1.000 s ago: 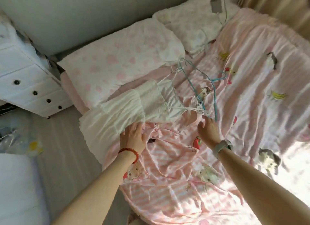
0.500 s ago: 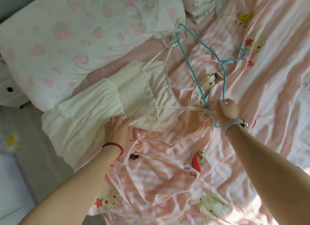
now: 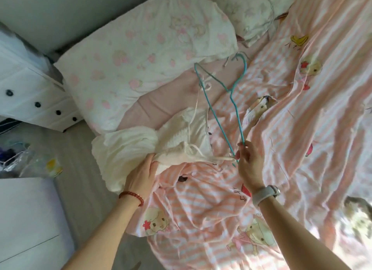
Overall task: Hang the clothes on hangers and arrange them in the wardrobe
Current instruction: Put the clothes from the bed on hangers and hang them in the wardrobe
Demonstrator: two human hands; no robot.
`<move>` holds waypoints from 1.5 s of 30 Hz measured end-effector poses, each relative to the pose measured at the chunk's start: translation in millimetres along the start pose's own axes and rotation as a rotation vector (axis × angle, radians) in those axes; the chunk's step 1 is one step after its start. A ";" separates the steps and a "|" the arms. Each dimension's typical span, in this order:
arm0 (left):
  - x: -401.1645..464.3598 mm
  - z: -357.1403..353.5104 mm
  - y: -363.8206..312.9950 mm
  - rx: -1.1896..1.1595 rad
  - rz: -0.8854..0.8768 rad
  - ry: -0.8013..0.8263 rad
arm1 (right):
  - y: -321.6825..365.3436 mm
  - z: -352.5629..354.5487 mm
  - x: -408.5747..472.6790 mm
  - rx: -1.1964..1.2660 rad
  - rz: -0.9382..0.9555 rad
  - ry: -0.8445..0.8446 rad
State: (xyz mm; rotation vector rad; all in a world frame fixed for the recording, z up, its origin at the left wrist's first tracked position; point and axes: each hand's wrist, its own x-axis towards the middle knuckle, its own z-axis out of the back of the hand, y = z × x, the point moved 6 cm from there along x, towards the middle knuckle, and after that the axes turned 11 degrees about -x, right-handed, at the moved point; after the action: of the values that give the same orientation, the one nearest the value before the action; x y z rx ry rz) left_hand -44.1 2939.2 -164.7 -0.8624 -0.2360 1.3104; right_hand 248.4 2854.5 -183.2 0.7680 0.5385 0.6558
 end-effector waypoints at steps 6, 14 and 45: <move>-98.2 69.3 7.5 -0.172 0.031 -0.289 | 46.2 23.0 -86.5 0.007 0.110 0.068; -271.1 119.5 8.8 -0.399 0.018 -0.597 | 71.9 18.6 -197.3 0.362 0.069 0.267; -804.1 -40.5 106.5 -0.531 0.745 -1.127 | -47.0 56.0 -575.7 -0.589 0.687 0.848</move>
State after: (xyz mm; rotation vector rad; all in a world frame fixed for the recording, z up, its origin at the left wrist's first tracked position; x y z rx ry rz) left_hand -327.6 2192.8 -16.1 -0.5464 -1.2793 2.4168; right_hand -89.2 2396.6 -68.6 0.0523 0.7907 1.7223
